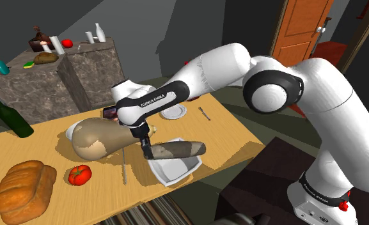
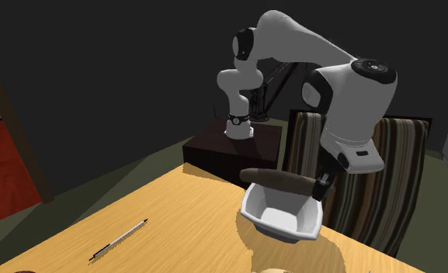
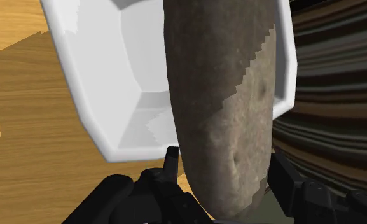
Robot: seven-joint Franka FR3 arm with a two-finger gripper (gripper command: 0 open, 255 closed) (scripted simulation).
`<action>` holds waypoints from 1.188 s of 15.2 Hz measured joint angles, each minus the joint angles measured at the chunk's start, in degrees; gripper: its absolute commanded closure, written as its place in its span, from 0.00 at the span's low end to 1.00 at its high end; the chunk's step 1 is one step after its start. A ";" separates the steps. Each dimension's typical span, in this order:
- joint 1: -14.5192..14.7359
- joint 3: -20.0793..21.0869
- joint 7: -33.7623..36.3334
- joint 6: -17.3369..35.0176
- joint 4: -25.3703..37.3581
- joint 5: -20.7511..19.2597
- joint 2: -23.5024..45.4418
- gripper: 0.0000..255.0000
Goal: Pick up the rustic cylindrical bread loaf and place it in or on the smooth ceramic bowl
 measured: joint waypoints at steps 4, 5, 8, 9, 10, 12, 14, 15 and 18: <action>1.61 0.20 1.54 -2.28 7.34 -0.20 4.89 1.00; 1.70 0.19 1.58 -2.03 7.60 -0.21 5.38 1.00; 1.68 0.12 1.38 -0.52 7.22 -0.26 6.50 1.00; 1.72 0.10 1.36 -0.03 7.13 -0.27 6.91 1.00; 1.81 0.08 1.36 0.28 7.58 -0.31 7.67 1.00; 1.82 0.05 1.27 1.29 7.13 -0.32 8.23 1.00; 1.81 -0.01 1.08 2.50 6.92 -0.38 9.20 1.00; 1.84 0.03 1.08 2.68 6.86 -0.34 9.24 1.00; 1.93 0.06 1.11 2.74 7.12 -0.31 9.45 1.00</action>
